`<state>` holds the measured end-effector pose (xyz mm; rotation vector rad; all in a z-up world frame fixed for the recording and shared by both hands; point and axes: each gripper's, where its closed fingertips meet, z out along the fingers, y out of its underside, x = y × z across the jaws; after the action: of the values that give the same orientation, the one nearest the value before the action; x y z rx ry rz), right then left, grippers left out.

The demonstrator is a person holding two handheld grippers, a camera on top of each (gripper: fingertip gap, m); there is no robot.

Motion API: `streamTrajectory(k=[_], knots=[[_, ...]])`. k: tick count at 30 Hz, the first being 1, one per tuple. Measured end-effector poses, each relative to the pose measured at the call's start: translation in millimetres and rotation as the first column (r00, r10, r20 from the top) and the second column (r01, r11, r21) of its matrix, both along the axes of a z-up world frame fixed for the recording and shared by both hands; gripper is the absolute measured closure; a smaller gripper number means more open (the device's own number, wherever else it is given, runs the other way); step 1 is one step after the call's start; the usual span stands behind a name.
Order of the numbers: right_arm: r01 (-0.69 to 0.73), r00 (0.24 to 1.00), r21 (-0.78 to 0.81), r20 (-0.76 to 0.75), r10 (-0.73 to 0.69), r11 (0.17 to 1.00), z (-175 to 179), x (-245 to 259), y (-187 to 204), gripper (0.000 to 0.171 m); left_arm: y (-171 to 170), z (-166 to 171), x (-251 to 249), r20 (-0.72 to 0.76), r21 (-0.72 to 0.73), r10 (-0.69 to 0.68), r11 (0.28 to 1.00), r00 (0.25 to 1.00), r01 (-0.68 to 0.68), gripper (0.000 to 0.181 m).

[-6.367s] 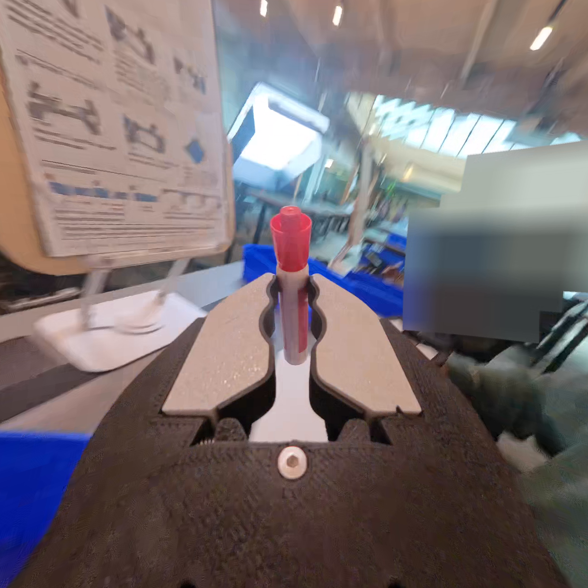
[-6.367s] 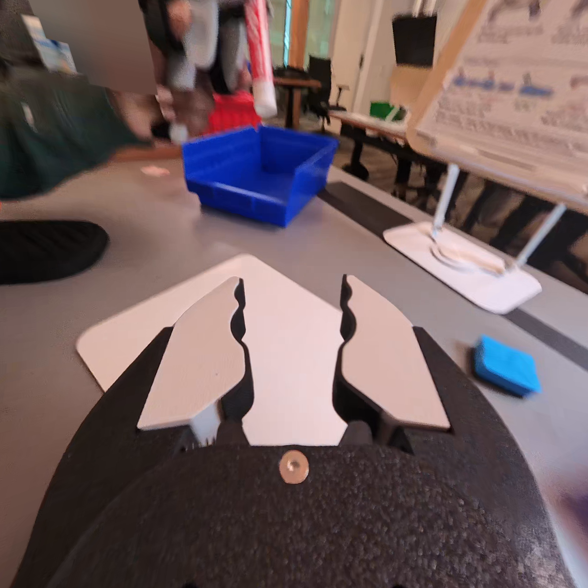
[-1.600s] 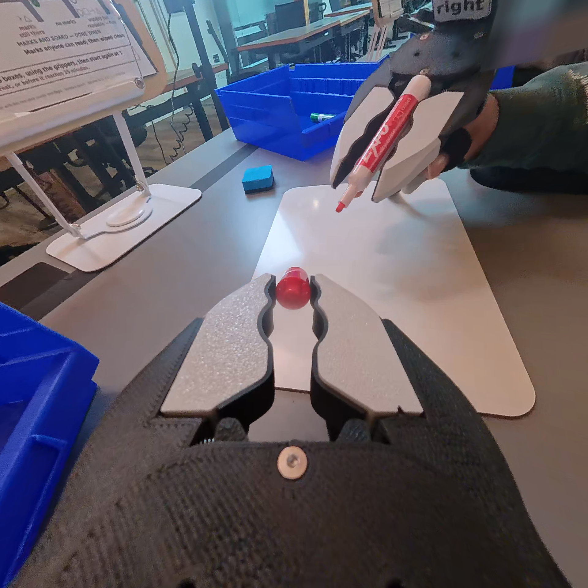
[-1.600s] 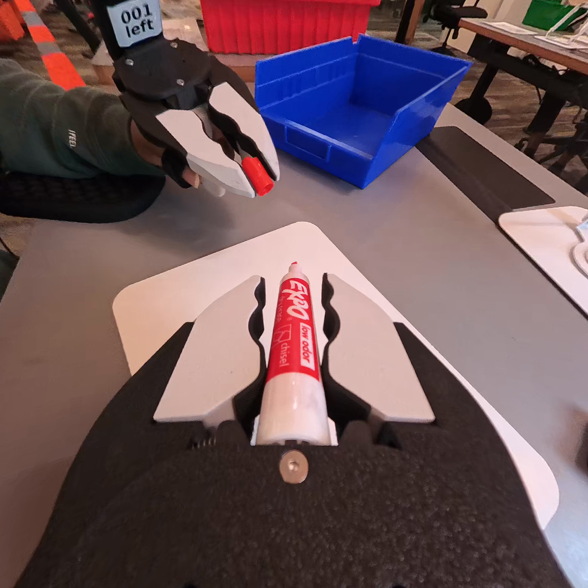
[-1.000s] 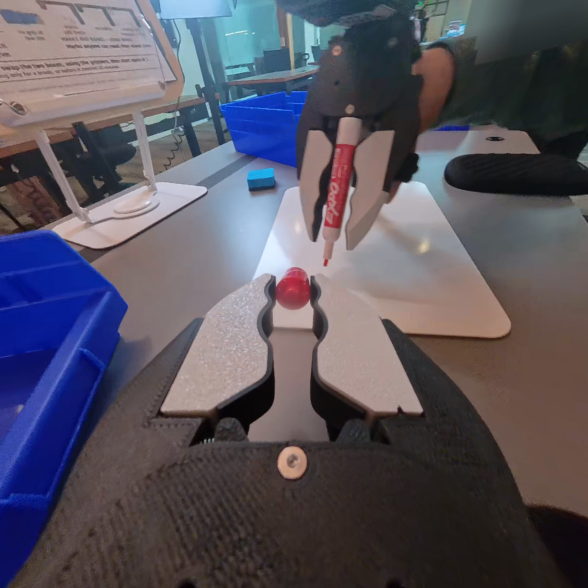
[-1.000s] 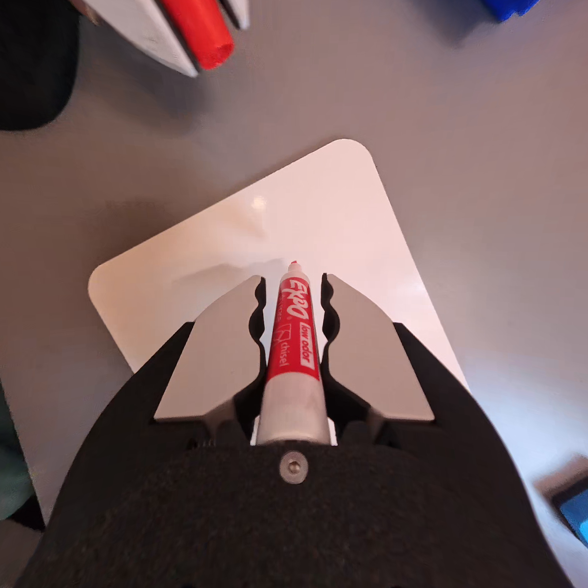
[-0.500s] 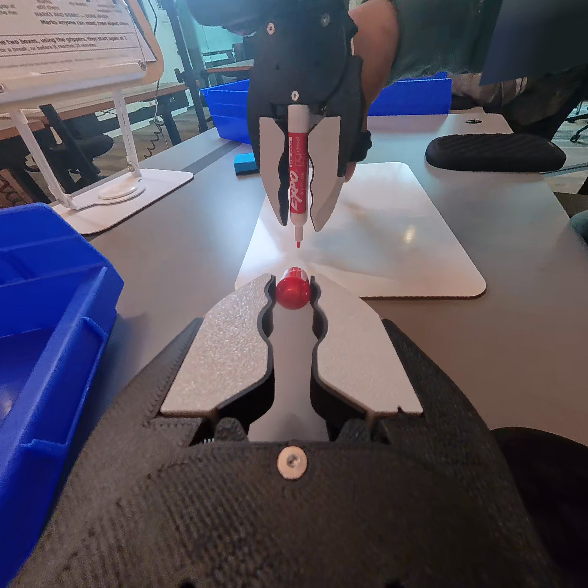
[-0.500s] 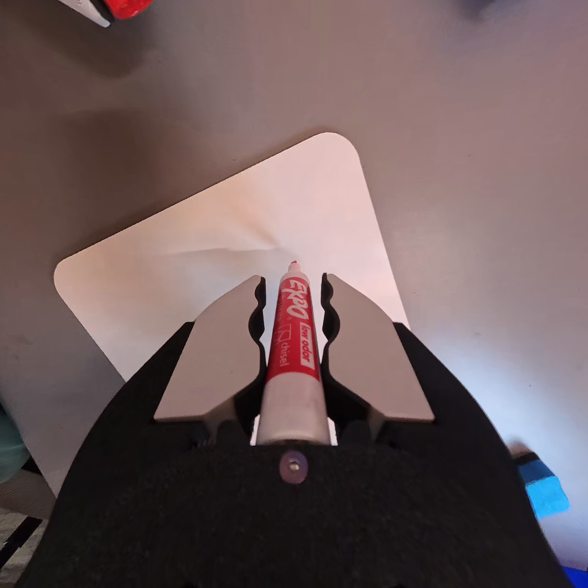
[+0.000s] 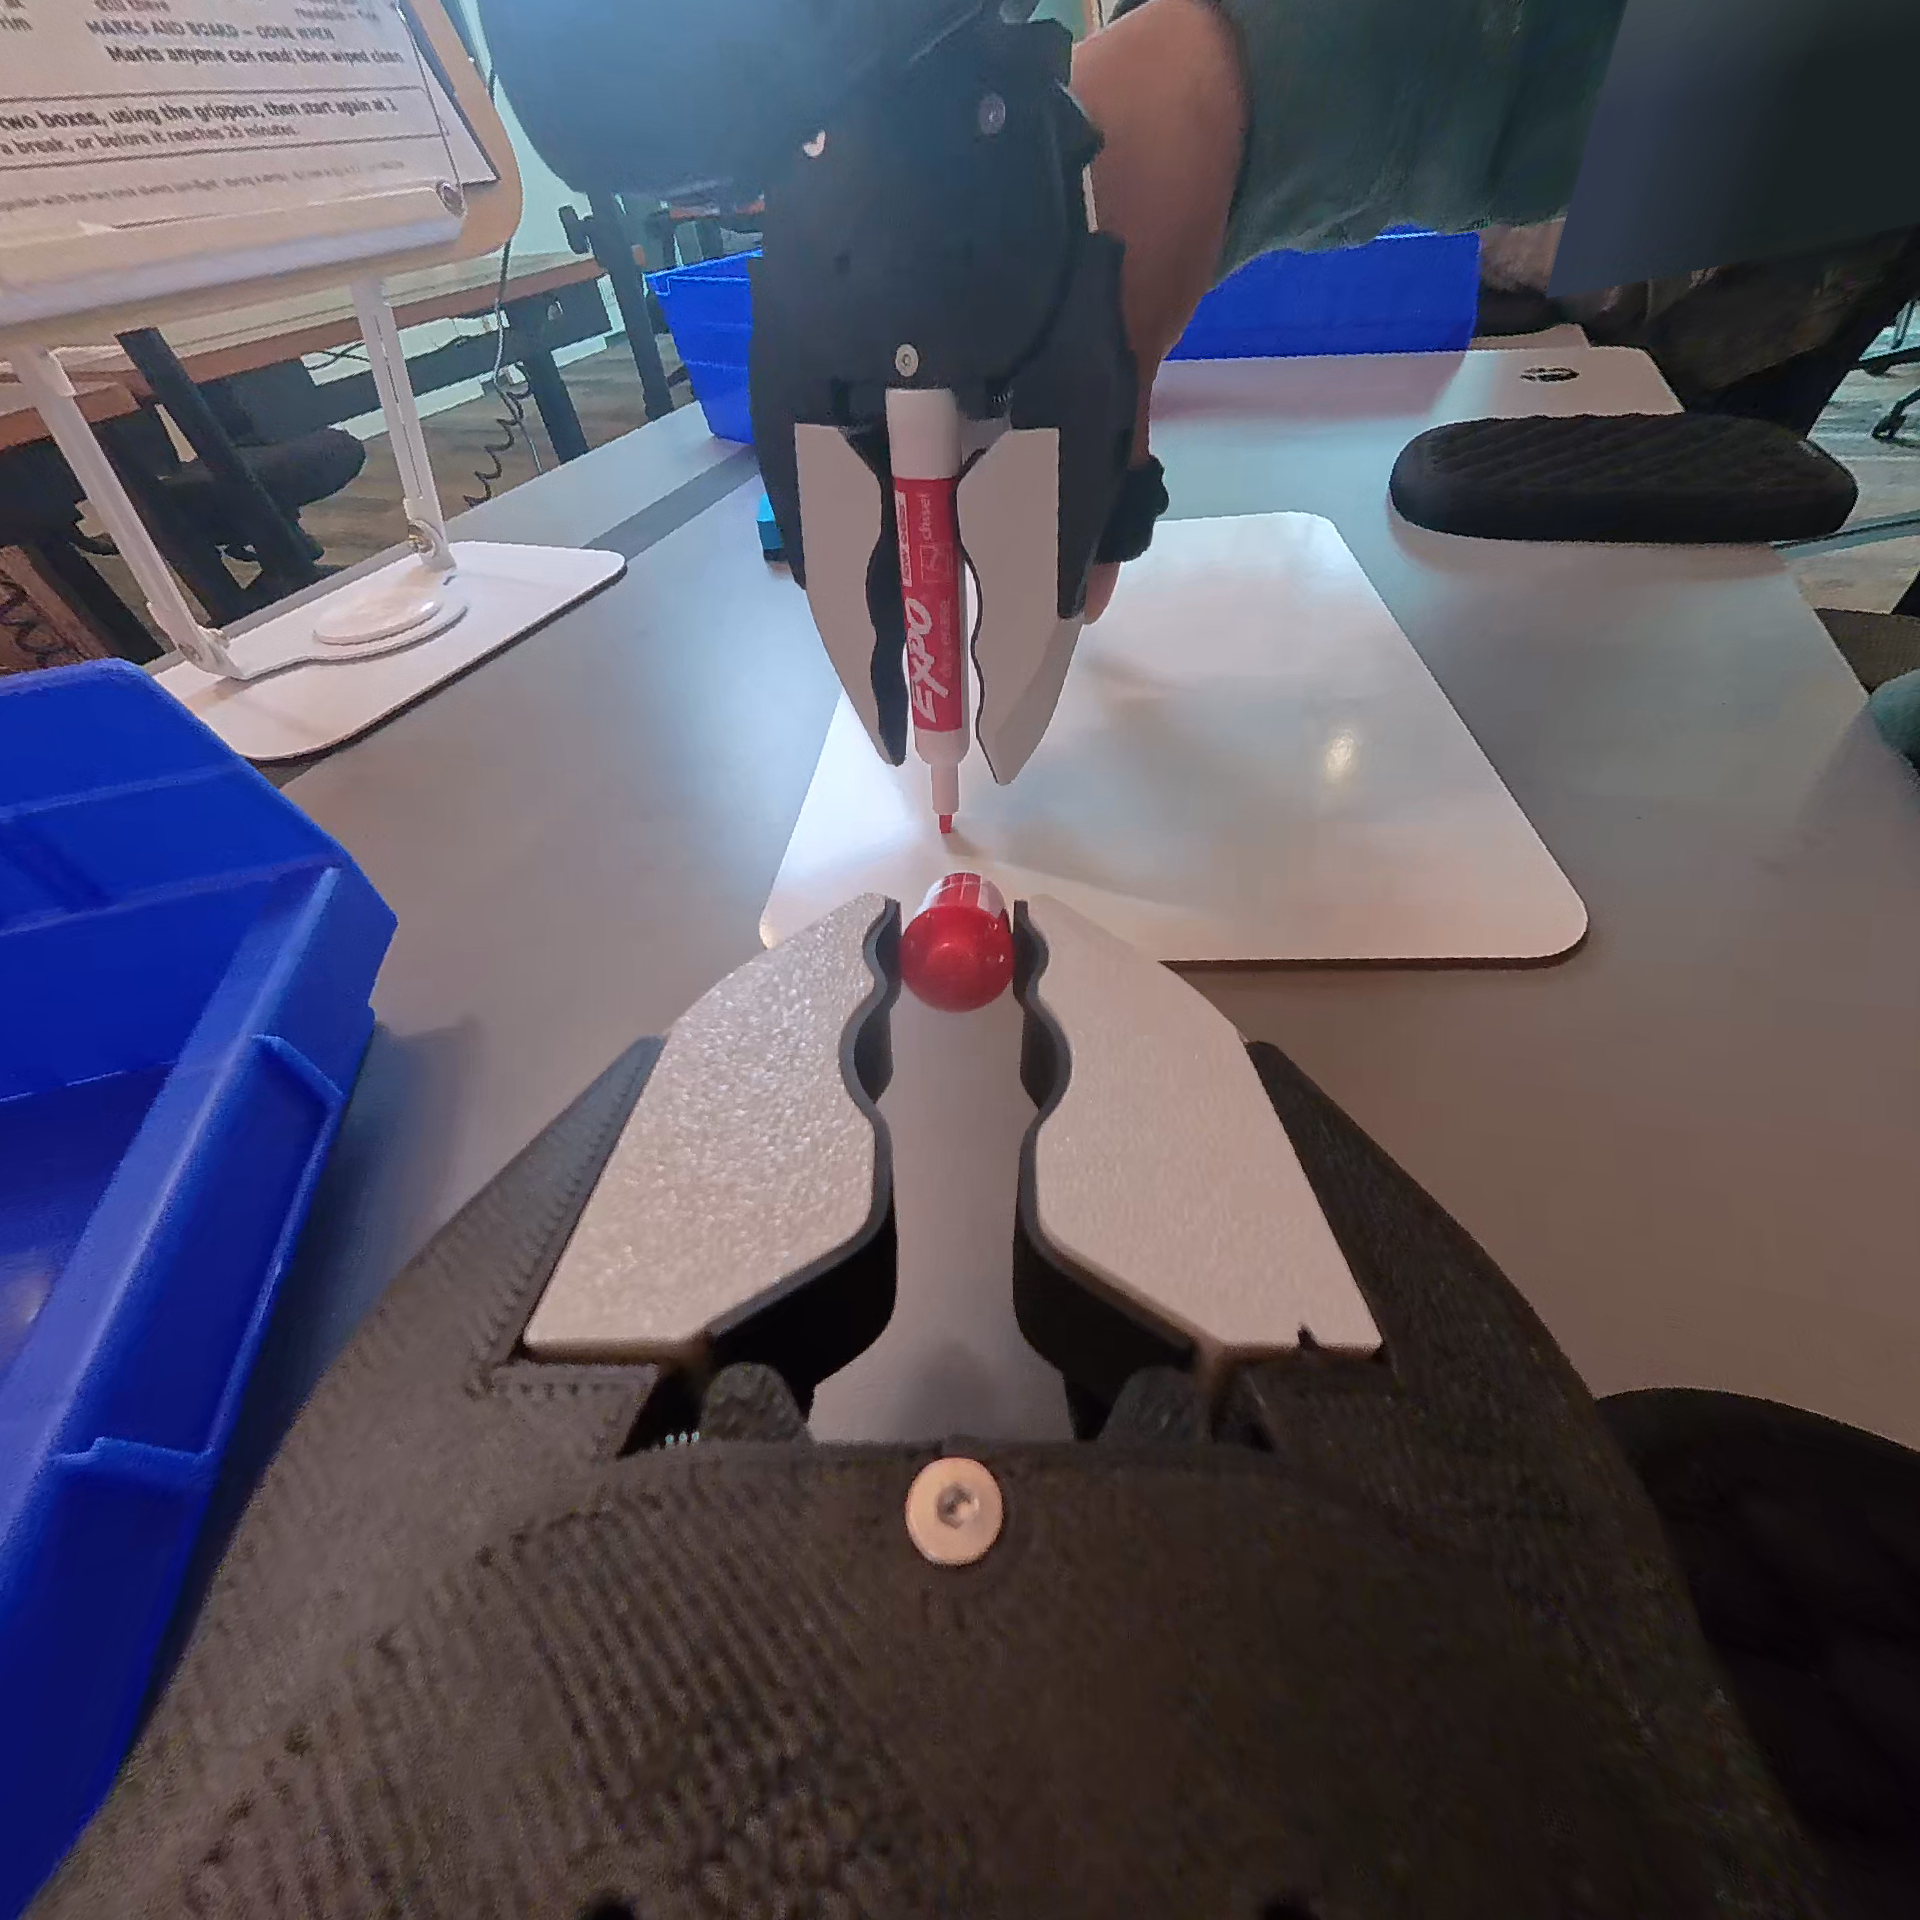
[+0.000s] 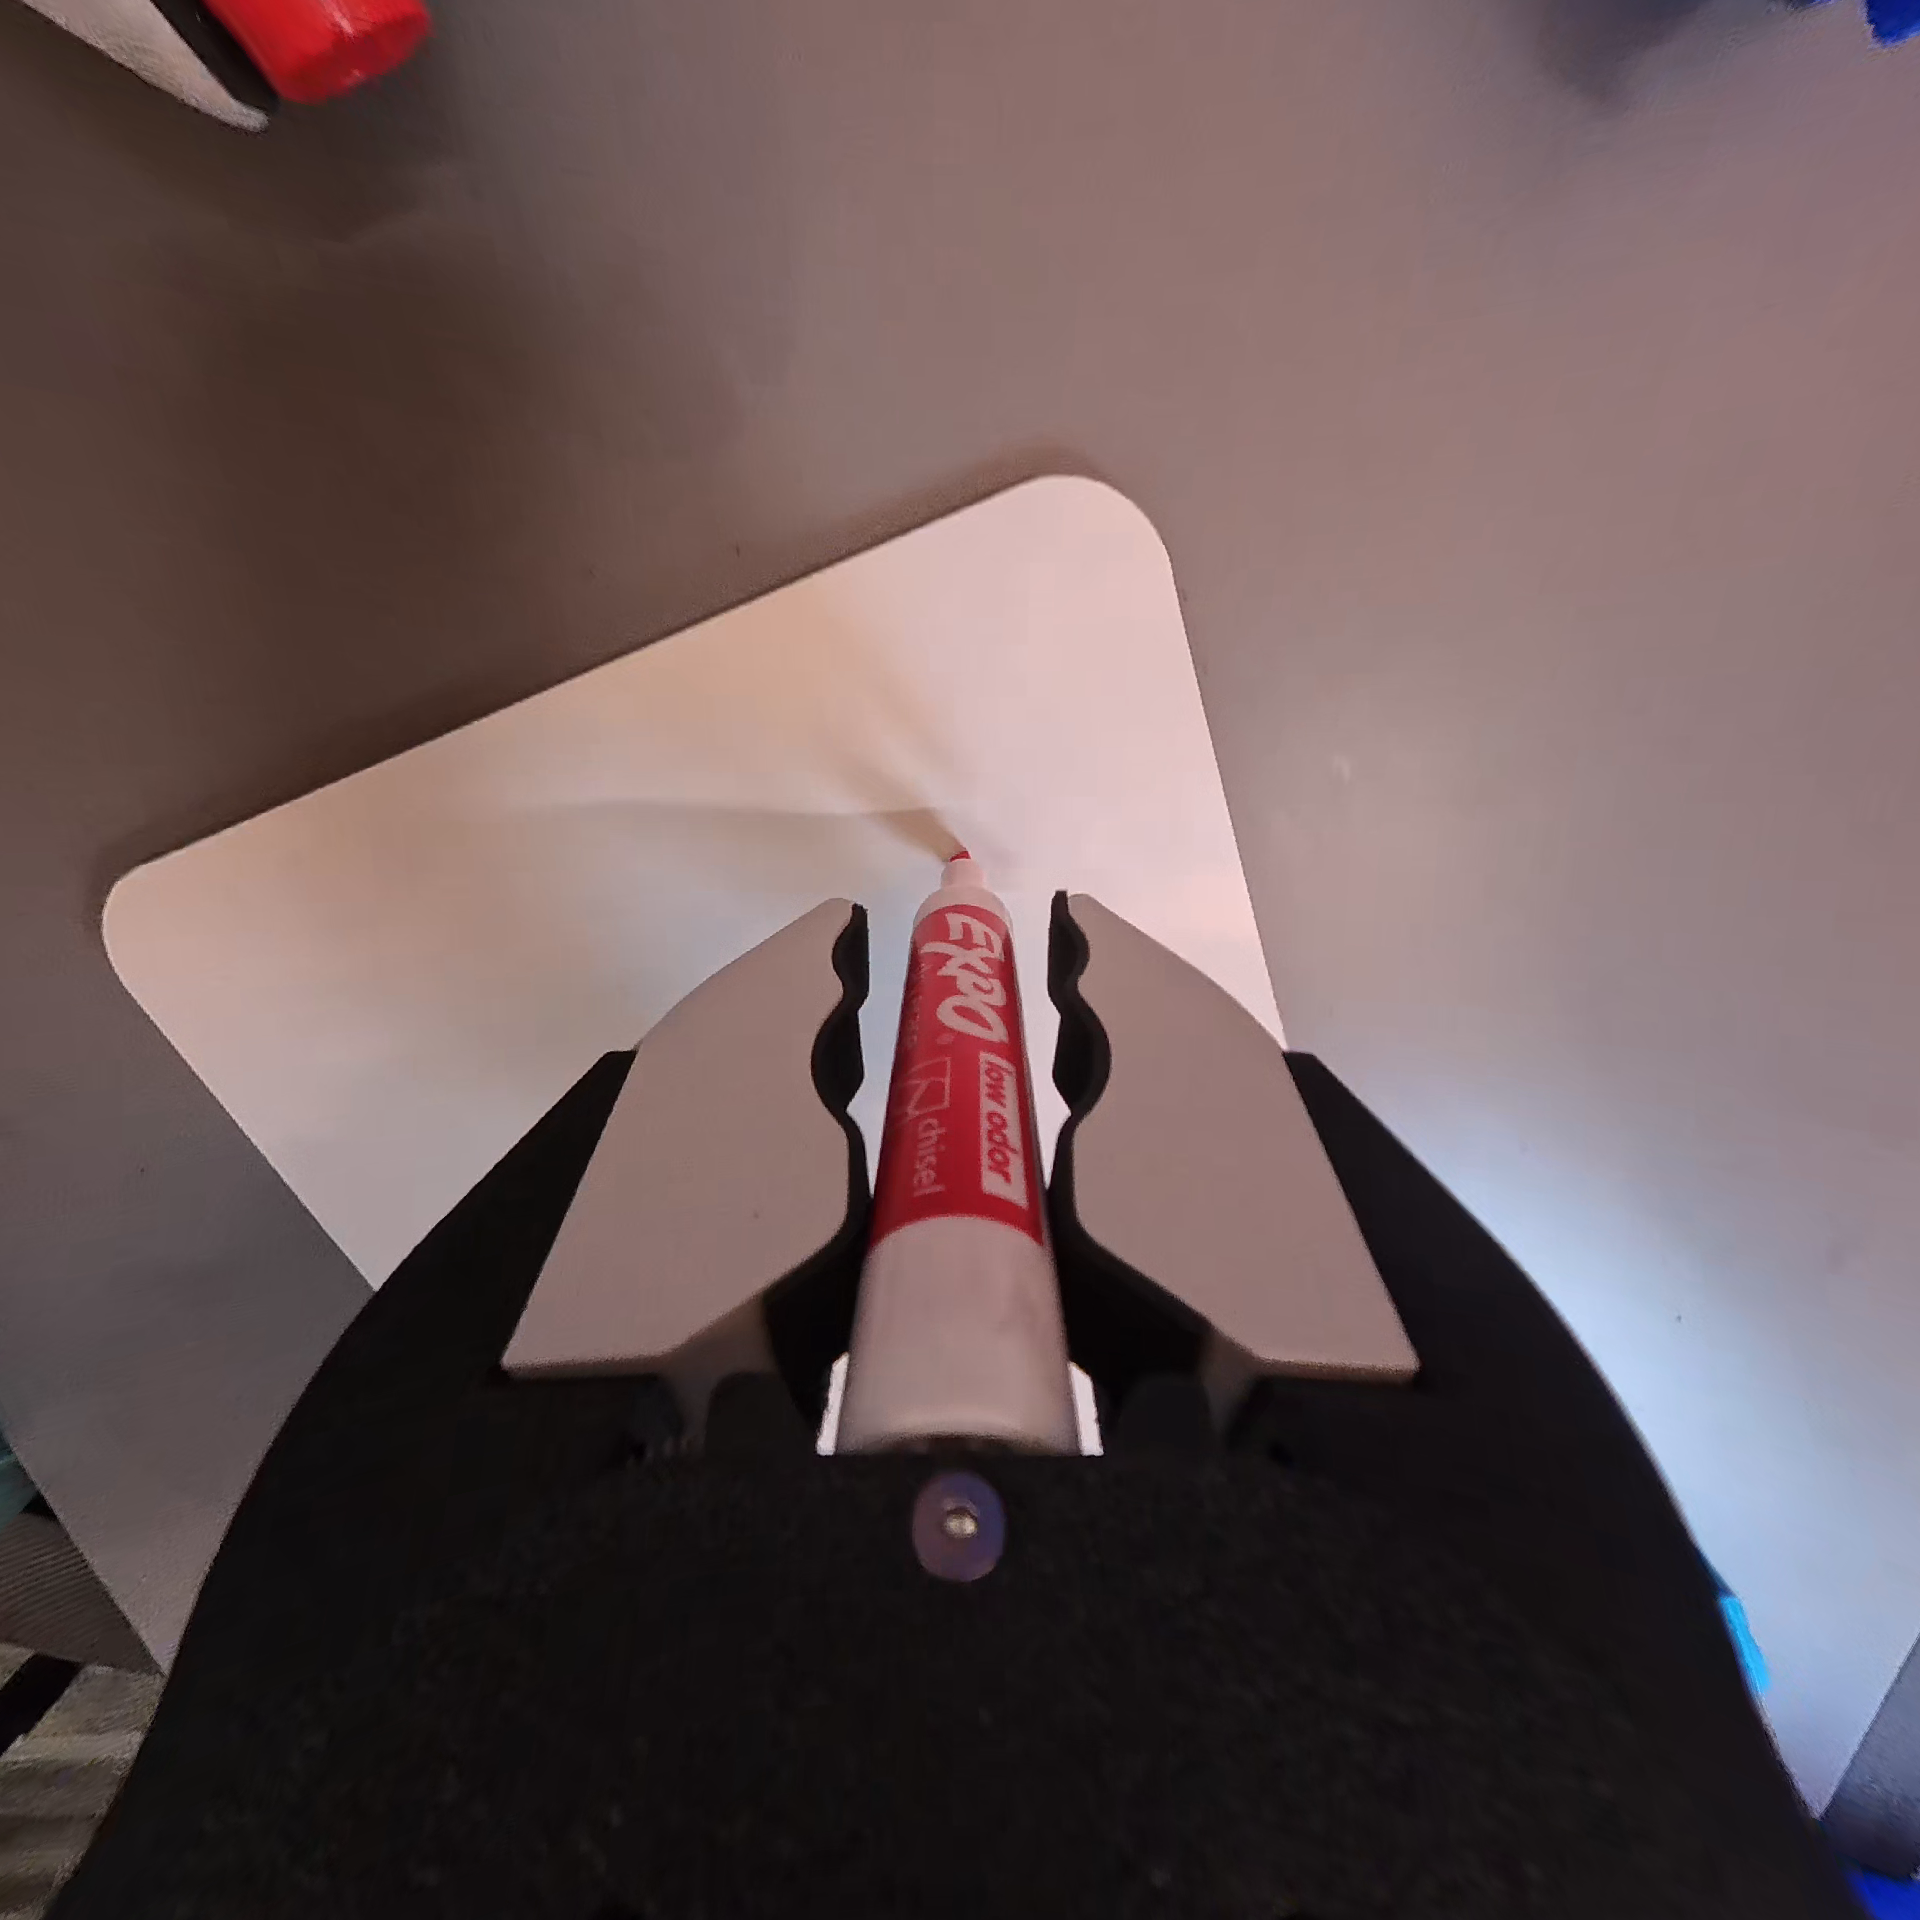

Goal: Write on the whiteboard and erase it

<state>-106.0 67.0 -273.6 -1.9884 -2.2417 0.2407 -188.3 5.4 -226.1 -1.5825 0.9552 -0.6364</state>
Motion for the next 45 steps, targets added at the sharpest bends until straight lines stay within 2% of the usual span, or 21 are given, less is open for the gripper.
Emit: streamTrajectory(k=[10,14,18,24,30,37,41,45], knots=[[-0.097,0.995,-0.055,-0.022,0.096,0.994,-0.3,-13.7,-39.6,0.137,0.1,-0.1,-0.2,0.004,-0.009,-0.002,1.0,1.0,0.002,0.161],[-0.127,0.992,-0.089,-0.017,0.126,0.988,-1.1,-1.4,-66.4,0.137,-0.3,-0.1,0.2,0.003,-0.008,-0.005,1.0,1.0,0.005,0.161],[-0.104,0.995,-0.09,0.004,0.104,0.991,-2.8,22.2,-76.4,0.137,-0.4,0.1,0.4,0.003,-0.005,-0.006,1.0,1.0,0.006,0.161],[-0.014,0.999,-0.078,0.04,0.017,0.997,-2.5,57.8,-62.1,0.138,1.2,0.2,-0.3,0.002,-0.003,0.004,1.0,1.0,-0.004,0.161],[0.051,0.996,-0.025,0.078,-0.049,0.998,-1.9,73.8,-25.5,0.138,2.6,0.1,-1.3,0.002,-0.004,0.01,1.0,1.0,-0.01,0.161],[0.02,0.998,0.016,0.056,-0.021,1.0,-2.4,42.7,5.5,0.138,1.9,-0.3,-1.5,-0.001,-0.005,0.007,1.0,1.0,-0.007,0.161],[-0.025,0.999,0.014,0.022,0.024,1.0,-3.0,16.9,5.1,0.138,1.3,-0.3,-1.2,0.0,-0.007,0.005,1.0,1.0,-0.005,0.161],[-0.029,0.999,-0.005,-0.037,0.029,1.0,6.9,12.4,-0.5,0.138,0.7,-0.3,-1.2,0.0,-0.008,0.002,1.0,1.0,-0.002,0.161]])
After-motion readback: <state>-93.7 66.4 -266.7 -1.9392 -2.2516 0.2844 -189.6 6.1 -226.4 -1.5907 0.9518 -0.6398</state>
